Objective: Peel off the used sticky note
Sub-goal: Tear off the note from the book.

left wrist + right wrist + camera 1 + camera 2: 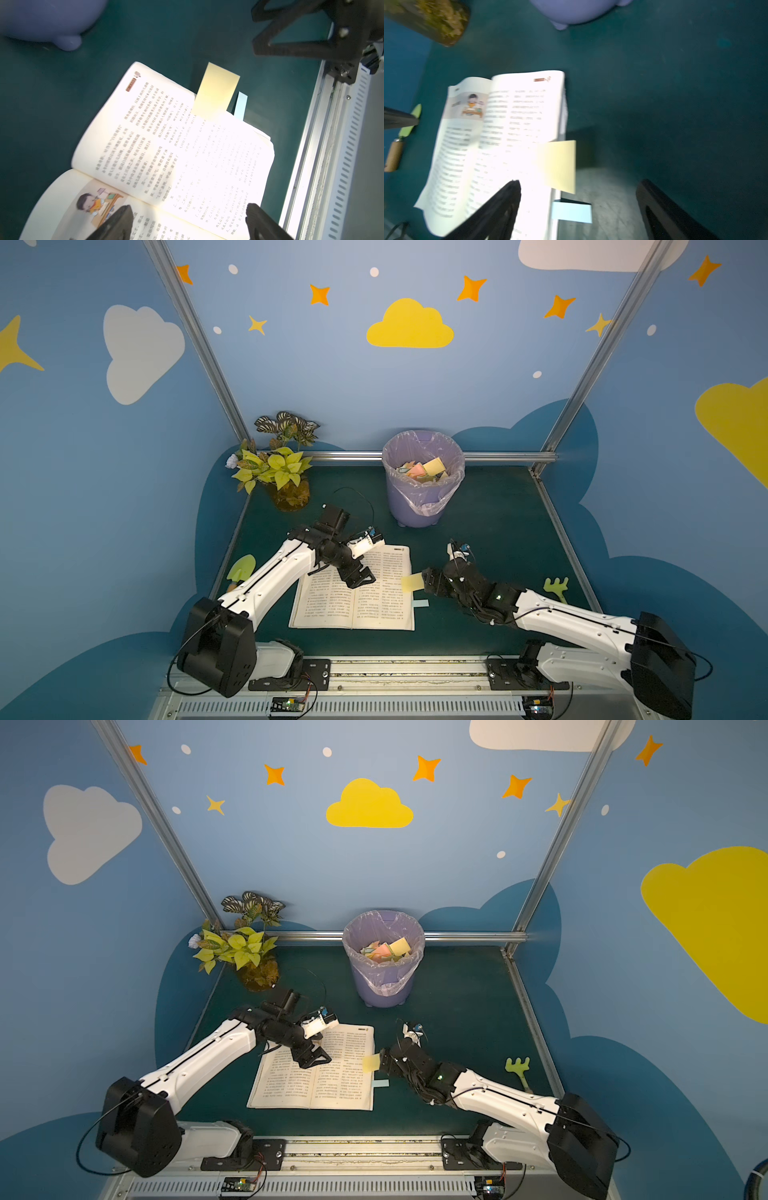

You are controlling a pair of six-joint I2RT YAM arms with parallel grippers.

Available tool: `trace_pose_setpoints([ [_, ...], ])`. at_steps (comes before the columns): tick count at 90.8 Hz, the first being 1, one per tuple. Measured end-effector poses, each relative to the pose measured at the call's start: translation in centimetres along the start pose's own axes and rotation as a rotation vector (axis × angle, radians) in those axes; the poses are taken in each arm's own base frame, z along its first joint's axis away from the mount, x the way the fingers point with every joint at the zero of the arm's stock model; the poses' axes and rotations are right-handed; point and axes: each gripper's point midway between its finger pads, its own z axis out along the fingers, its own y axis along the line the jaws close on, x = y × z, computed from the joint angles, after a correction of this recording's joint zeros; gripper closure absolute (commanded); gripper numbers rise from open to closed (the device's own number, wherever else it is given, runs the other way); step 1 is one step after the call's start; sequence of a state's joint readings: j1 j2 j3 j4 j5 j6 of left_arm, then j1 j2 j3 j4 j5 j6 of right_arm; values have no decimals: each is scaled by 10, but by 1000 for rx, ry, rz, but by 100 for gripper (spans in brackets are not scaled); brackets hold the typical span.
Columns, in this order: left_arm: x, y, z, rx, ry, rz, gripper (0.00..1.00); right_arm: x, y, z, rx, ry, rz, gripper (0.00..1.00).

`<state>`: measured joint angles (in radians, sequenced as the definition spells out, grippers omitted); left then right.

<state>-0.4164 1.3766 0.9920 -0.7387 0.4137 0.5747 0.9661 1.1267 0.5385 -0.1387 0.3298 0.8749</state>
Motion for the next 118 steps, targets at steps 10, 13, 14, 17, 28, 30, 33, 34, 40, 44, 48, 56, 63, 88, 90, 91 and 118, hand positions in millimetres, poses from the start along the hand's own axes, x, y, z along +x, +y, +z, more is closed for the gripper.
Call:
trace_pose_setpoints([
  [10, -3, -2, 19, 23, 49, 14, 13, 7, -16, 7, 11, 23, 26, 17],
  [13, -5, -1, 24, 27, 60, 18, 14, 7, -16, 9, -2, 31, 35, 18],
  [14, -6, -1, 25, 28, 61, 18, 14, 7, -15, 9, -6, 32, 39, 18],
  [17, -8, 0, 30, 31, 68, 21, 14, 7, -12, 11, -26, 42, 47, 20],
  [28, -14, 6, 47, 32, 91, 30, 16, 10, -1, 23, -91, 84, 59, 28],
  [30, -14, 7, 49, 32, 96, 31, 16, 12, 0, 26, -101, 96, 62, 30],
  [33, -15, 9, 54, 29, 106, 33, 17, 14, 2, 30, -110, 110, 67, 32],
  [34, -15, 10, 55, 28, 111, 33, 17, 15, 2, 31, -114, 116, 65, 34],
  [40, -17, 15, 63, 19, 131, 37, 19, 18, 4, 38, -134, 139, 77, 42],
  [44, -19, 19, 67, 12, 144, 39, 20, 19, 6, 42, -149, 150, 89, 47],
  [48, -21, 23, 72, 5, 153, 43, 21, 19, 7, 47, -162, 162, 94, 51],
  [56, -21, 28, 81, -5, 174, 47, 24, 21, 10, 54, -188, 189, 95, 55],
  [63, -20, 31, 88, -15, 197, 51, 26, 20, 16, 59, -213, 212, 88, 60],
  [88, -17, 39, 104, -80, 263, 81, 34, 15, 41, 75, -304, 253, 75, 86],
  [90, -17, 40, 104, -88, 269, 84, 35, 15, 41, 75, -307, 255, 76, 90],
  [91, -16, 41, 105, -94, 273, 85, 36, 16, 42, 75, -309, 256, 74, 92],
  [118, -6, 57, 120, -214, 358, 134, 50, 17, 47, 69, -313, 242, 25, 100],
])
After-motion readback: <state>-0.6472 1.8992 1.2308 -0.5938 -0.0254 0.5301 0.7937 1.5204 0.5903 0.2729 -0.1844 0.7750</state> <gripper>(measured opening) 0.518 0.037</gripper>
